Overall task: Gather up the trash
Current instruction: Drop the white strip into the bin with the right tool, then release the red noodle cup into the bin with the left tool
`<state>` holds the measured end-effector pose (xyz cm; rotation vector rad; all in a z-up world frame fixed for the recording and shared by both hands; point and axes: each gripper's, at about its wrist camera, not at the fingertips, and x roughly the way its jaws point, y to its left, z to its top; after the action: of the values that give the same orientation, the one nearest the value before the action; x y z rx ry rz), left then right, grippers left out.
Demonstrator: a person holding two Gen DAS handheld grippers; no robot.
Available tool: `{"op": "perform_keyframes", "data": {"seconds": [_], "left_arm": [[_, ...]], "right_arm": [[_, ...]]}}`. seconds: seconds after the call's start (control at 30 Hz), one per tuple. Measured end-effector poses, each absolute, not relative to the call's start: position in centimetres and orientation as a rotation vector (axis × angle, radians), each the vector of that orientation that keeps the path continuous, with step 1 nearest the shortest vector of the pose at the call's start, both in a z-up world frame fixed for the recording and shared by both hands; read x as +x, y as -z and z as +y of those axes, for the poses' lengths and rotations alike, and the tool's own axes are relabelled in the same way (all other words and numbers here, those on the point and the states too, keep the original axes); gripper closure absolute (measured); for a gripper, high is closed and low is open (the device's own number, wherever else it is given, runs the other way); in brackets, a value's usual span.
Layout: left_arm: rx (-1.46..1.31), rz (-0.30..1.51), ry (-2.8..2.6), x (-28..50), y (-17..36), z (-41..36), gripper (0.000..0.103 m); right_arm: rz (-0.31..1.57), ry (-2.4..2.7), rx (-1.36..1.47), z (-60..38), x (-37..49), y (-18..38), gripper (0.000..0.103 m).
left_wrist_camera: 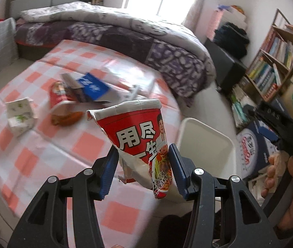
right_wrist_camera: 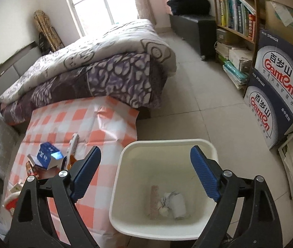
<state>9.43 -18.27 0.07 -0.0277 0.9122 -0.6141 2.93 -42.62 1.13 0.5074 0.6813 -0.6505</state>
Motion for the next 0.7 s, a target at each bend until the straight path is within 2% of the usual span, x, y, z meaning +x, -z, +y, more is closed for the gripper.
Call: {"op": "perform_keyframes", "data": {"seconds": [0.27, 0.37, 0.43, 0.57, 0.7], "left_arm": [[-0.047, 0.967, 0.77, 8.5, 0.1, -25.5, 0.052], [-0.084, 0.992, 0.837, 8.4, 0.1, -28.3, 0.047], [-0.12, 1.029, 0.86, 8.5, 0.1, -29.5, 0.031], [-0.104, 1.019, 0.849, 8.2, -1.0, -28.7, 0.029], [-0.043, 0.955, 0.748, 8.3, -2.6, -24.2, 0.025]], "right_arm": [[0.607, 0.699, 0.619, -46.2, 0.7, -1.9, 0.018], [0.569, 0.729, 0.665, -47.5, -0.3, -2.3, 0.018], [0.543, 0.75, 0.684, -48.3, -0.9, -2.6, 0.018], [0.525, 0.759, 0.695, -48.5, -1.2, -2.8, 0.017], [0.551, 0.701, 0.693, -47.3, -0.2, -2.6, 0.015]]}}
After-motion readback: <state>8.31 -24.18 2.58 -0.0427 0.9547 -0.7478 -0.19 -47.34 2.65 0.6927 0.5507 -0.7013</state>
